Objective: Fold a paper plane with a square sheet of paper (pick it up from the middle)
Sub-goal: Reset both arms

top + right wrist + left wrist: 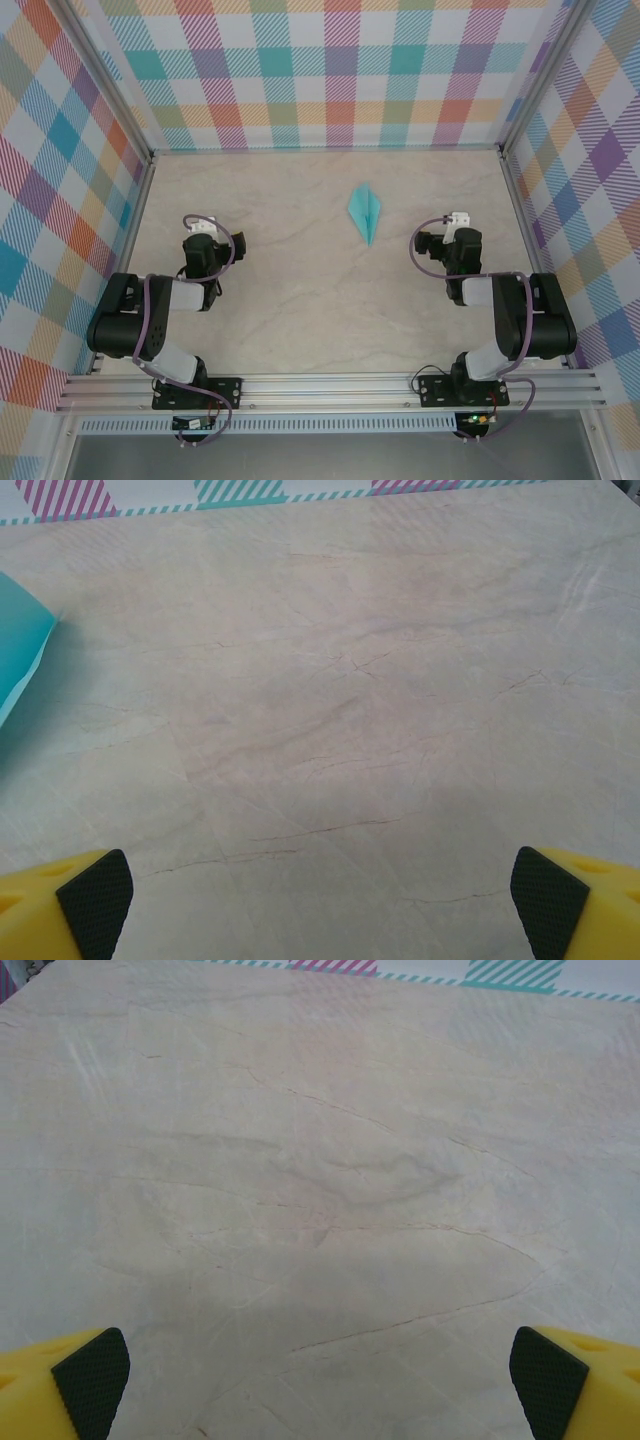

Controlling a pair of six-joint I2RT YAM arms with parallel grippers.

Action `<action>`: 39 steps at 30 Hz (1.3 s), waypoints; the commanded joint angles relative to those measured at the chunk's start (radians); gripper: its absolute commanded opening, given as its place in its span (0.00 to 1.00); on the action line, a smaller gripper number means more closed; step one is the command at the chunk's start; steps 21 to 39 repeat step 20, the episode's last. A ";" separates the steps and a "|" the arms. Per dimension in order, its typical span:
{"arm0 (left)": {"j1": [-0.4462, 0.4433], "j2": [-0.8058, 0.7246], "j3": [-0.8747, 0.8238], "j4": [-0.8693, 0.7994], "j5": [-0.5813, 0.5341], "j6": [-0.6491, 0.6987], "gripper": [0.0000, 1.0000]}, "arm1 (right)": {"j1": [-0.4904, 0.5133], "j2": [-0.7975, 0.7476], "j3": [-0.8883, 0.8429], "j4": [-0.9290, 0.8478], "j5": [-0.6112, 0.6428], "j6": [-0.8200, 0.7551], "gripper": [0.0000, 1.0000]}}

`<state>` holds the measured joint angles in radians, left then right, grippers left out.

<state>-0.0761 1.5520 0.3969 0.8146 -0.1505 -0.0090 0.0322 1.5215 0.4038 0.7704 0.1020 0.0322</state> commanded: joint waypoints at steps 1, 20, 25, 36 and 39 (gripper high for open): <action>0.000 0.010 0.018 -0.001 -0.007 0.019 1.00 | -0.006 0.006 0.006 0.046 -0.028 -0.011 1.00; 0.000 0.014 0.027 -0.014 0.049 0.039 1.00 | -0.005 0.005 0.006 0.045 -0.030 -0.010 1.00; 0.000 0.014 0.027 -0.014 0.049 0.039 1.00 | -0.005 0.005 0.006 0.045 -0.030 -0.010 1.00; 0.000 0.014 0.027 -0.014 0.049 0.039 1.00 | -0.005 0.005 0.006 0.045 -0.030 -0.010 1.00; 0.000 0.014 0.027 -0.014 0.049 0.039 1.00 | -0.005 0.005 0.006 0.045 -0.030 -0.010 1.00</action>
